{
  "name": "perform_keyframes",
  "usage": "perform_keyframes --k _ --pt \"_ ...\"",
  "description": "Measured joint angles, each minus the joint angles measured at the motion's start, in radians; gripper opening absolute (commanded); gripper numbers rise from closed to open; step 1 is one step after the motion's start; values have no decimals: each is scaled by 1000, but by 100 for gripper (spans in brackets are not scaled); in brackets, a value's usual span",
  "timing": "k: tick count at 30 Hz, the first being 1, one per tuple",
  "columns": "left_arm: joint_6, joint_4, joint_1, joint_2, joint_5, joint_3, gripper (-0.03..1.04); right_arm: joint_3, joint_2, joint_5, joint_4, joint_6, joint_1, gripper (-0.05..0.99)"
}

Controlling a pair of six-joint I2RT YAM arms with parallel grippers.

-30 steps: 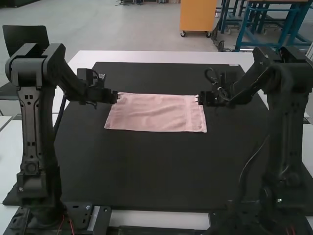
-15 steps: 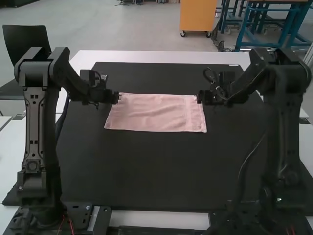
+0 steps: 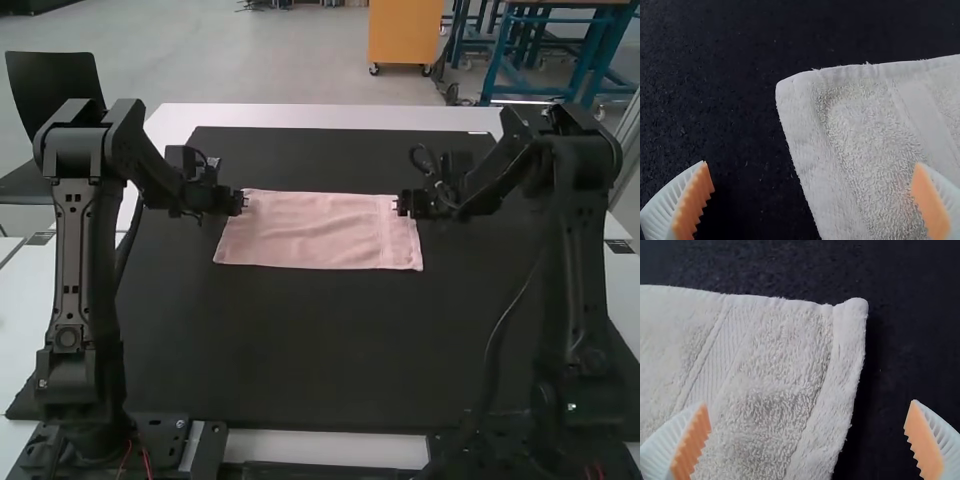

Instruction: Fold the towel.

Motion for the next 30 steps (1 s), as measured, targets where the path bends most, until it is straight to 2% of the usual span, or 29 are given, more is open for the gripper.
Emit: perform_keyframes --k 16,17,18,19,20,21,22,23,24,30 --pt "5 -6 0 0 0 0 93 13 12 4 -9 4 0 90" --pt "6 -8 0 0 0 0 93 14 12 4 -11 6 0 89" --pt "8 -8 0 0 0 0 93 14 12 4 -11 7 0 82" --pt "10 -8 0 0 0 0 90 14 12 7 -11 7 0 69" --pt "11 -9 0 0 0 0 80 14 13 12 -11 6 0 49" --pt "13 -10 0 0 -3 0 63 14 14 15 -11 8 0 27" --pt "20 -10 0 0 -9 1 38 14 18 16 -10 10 0 6" --pt "23 -13 1 0 -11 1 9 15 21 21 -8 10 0 -2" --pt "26 -14 1 0 -13 1 2 17 24 18 -7 10 -3 -2" --pt "41 5 0 5 3 1 2 20 27 3 -4 18 -4 -2"
